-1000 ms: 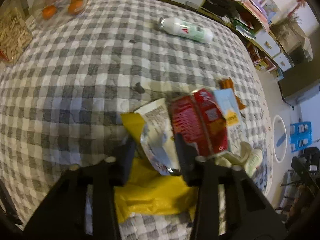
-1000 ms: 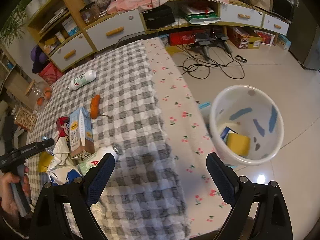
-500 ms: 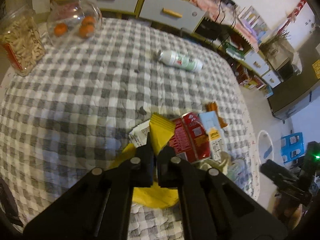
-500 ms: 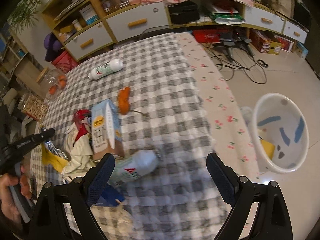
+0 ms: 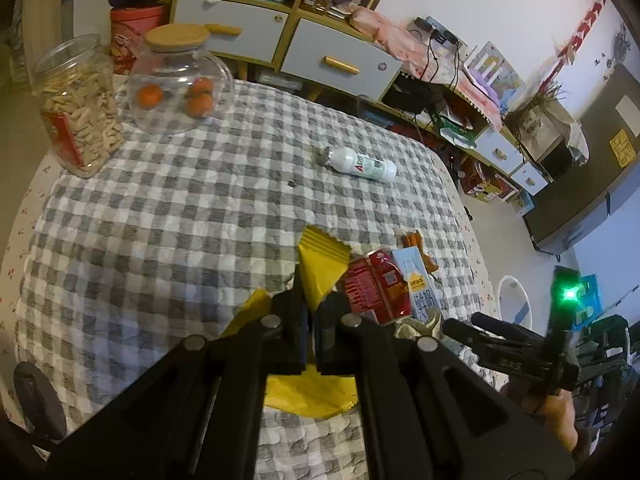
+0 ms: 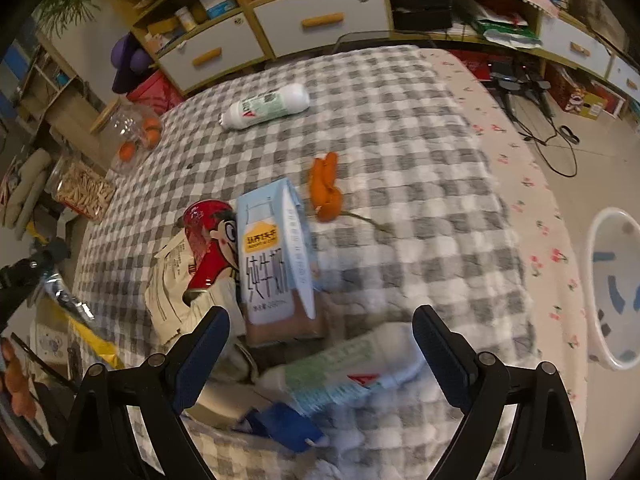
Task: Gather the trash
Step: 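Grasp the yellow snack wrapper with the left tool while the right tool grasps the milk carton, then carry carton and wrapper to the white bin, opening right then left tool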
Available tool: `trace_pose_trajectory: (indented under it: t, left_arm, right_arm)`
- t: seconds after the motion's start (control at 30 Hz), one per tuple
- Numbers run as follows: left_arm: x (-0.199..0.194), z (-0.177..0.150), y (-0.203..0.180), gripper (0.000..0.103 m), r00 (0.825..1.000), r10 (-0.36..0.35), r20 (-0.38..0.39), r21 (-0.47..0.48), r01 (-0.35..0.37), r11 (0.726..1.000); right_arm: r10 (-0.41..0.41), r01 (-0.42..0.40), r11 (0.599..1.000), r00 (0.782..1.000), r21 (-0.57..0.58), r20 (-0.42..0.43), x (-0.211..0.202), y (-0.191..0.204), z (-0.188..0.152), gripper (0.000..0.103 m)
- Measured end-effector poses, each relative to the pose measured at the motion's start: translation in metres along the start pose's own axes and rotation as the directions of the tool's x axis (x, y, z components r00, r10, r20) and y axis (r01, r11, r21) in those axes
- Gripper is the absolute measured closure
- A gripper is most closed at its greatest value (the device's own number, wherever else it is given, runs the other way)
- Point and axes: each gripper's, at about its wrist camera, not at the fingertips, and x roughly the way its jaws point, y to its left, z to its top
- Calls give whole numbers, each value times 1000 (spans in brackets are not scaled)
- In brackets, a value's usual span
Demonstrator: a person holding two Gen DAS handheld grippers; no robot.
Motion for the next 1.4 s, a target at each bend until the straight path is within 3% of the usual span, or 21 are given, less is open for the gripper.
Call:
trace_pose_trajectory:
  t: [0.1,0.23,0.3,0.37,0.5,0.9,1.4]
  left_arm:
    - [1,-1,6,100,1000,1,-6,-12,-1,1000]
    - [3,-4,7,100,1000,-1,-23,-9,1,1000]
    - [5,-5,7,100,1000,0,-29,-3,0,1000]
    - [5,-5,6,100,999,0,-33,0,0,1000]
    - [6,-5,2,100,999,-6,-31,-2,6,1000]
    - [0,1,-38,100,996,-89,31,22,88,996]
    - [28,-8,-121,100,982,-190,-18,100,191,977]
  right_arm:
    - [-7,6,1000,1000,-2,-21,14,5,2,10]
    - [10,-10,1000,998,-2,-61,31,11,2,20]
    - [25,-25,1000,997,-2,-80,38,15,0,28]
    - [24,-25,1000,996,-11,-86,41,19,-1,44]
    - [40,-41,999,997,-10,-66,36,19,2,45]
    - [99,-103,994,991,43,85,-42,-21,10,47]
    - [-10,-31,978,981,206,196,-117,-128,-16,48]
